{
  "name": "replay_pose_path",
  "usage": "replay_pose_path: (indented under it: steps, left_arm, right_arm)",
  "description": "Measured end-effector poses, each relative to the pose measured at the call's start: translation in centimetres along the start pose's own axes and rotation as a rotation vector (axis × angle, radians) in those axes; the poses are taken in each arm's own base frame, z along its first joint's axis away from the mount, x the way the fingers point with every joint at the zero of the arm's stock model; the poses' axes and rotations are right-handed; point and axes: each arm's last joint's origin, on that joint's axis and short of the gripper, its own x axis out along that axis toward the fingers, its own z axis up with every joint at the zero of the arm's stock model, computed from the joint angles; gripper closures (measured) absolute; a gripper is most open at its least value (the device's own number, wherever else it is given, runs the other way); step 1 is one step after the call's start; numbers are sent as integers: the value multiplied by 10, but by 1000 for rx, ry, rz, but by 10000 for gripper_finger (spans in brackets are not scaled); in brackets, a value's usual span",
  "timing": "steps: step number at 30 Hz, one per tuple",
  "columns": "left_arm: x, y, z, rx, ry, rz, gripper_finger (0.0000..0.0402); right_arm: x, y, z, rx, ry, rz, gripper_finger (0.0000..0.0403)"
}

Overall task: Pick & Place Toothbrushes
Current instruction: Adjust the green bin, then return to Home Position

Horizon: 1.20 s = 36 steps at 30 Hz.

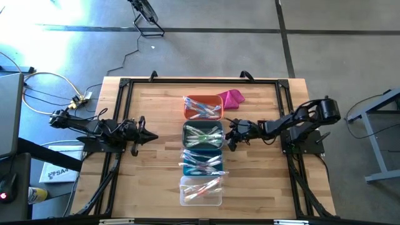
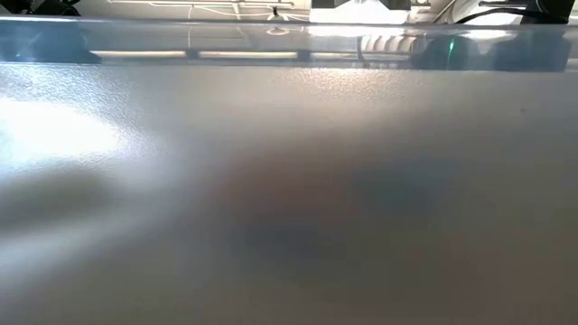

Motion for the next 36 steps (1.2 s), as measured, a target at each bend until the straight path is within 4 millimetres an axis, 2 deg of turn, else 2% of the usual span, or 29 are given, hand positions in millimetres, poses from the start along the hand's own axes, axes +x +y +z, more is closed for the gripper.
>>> replay_pose_path:
  steps: [5,11,15,22,29,36]
  left_arm:
    - [0,0,0,0,1,-1,401]
    - [0,0,0,0,2,-2,401]
    - [0,0,0,1,4,-2,401]
    - [0,0,0,1,6,-1,401]
    - [0,0,-1,2,7,-1,401]
    - [0,0,-1,2,8,-1,401]
  right_arm:
    - [0,-2,-2,0,25,-19,400]
    - [-11,-3,-6,56,114,-69,400]
    - [-22,8,-10,95,161,-30,400]
    - [-34,36,-20,137,240,136,400]
    - [-40,47,-42,162,334,91,400]
    - [-43,54,-50,110,281,49,400]
